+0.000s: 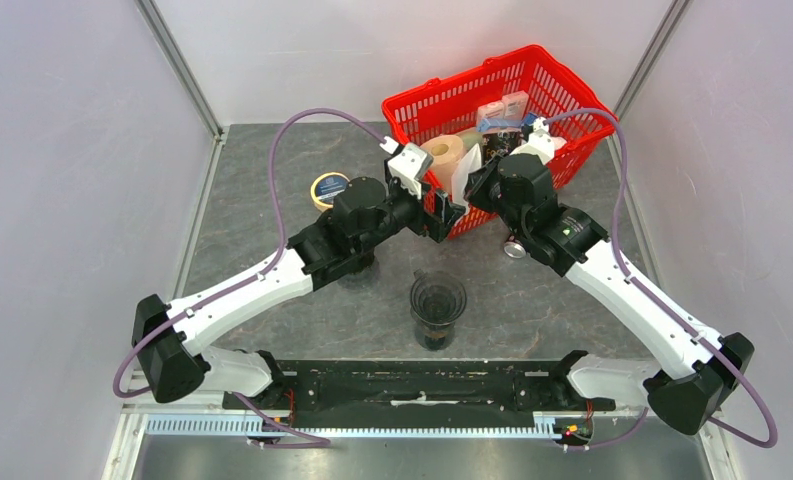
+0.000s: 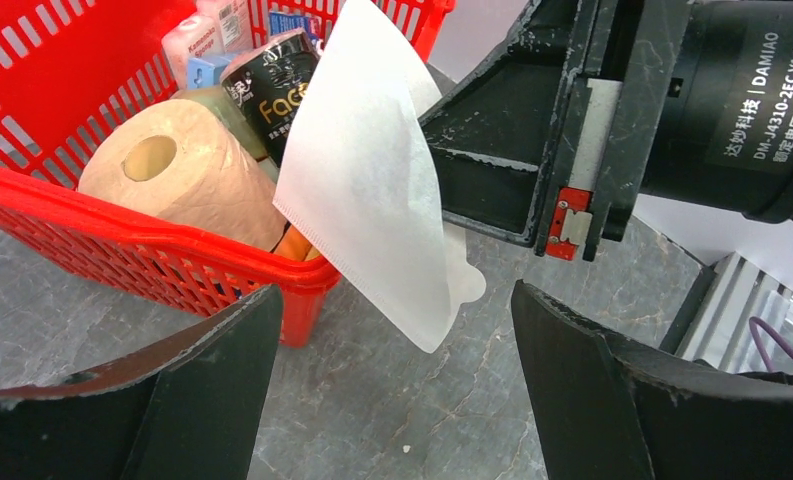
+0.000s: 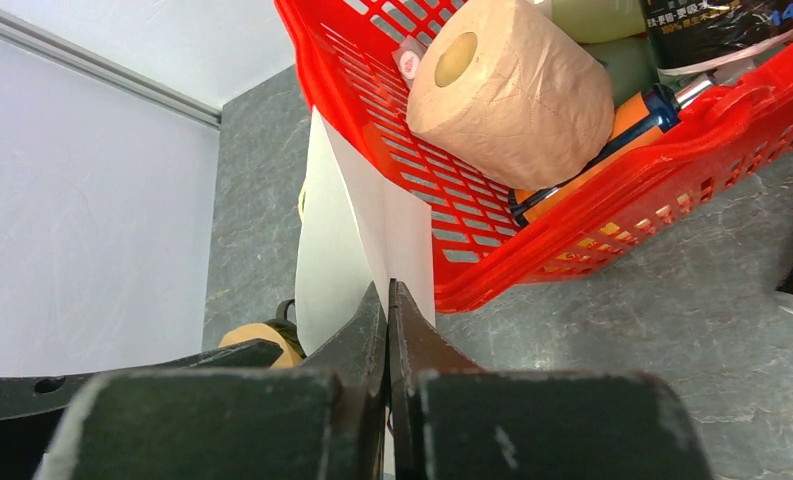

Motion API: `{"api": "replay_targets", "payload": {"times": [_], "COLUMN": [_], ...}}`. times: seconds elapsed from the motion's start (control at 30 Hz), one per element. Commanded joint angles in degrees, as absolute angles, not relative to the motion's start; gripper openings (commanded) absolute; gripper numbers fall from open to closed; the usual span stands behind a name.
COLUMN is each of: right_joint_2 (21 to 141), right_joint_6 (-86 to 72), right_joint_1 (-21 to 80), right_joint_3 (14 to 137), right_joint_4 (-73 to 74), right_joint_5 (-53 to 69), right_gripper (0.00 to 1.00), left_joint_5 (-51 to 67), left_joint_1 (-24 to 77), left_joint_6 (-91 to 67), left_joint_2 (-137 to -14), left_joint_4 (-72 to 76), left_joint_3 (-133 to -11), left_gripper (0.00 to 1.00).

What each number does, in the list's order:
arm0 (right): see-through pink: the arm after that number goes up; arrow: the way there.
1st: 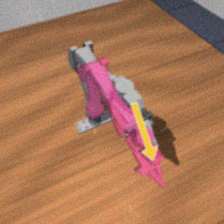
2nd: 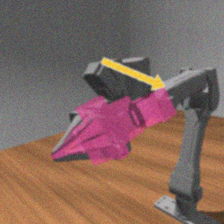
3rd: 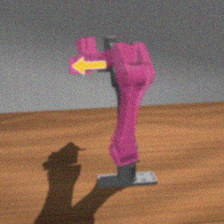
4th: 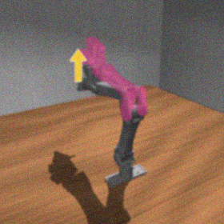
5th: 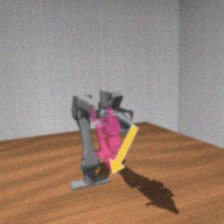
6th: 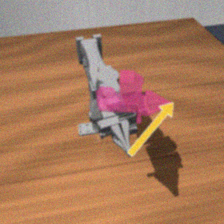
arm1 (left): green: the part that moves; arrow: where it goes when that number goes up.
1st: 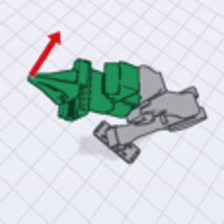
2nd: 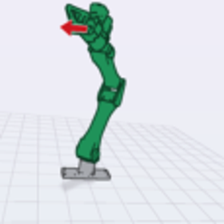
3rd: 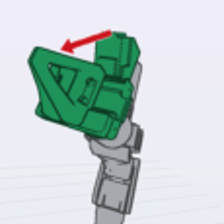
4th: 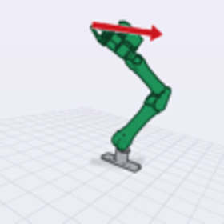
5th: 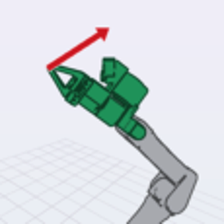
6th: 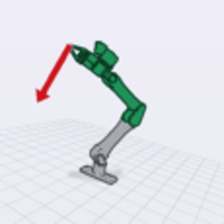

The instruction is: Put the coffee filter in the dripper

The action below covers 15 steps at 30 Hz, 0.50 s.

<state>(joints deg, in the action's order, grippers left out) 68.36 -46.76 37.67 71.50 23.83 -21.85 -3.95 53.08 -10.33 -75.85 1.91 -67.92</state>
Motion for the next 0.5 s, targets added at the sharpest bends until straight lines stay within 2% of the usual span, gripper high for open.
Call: {"api": "replay_targets", "payload": {"times": [0.0, 0.47], "right_joint_2": [68.19, 67.35], "right_joint_6": [-48.00, -48.21], "right_joint_1": [37.97, 37.99], "right_joint_3": [72.46, 71.75], "right_joint_4": [21.16, 20.38], "right_joint_5": [-20.98, -19.10], "right_gripper": [0.00, 0.00], "left_joint_5": [-8.60, -18.92], "left_joint_1": [54.54, 55.62], "left_joint_6": [-7.16, -4.56], "left_joint_2": [-76.00, -77.72], "left_joint_4": [5.80, 6.42], "left_joint_3": [-67.66, -68.03], "left_gripper": [0.91, 0.91]}}
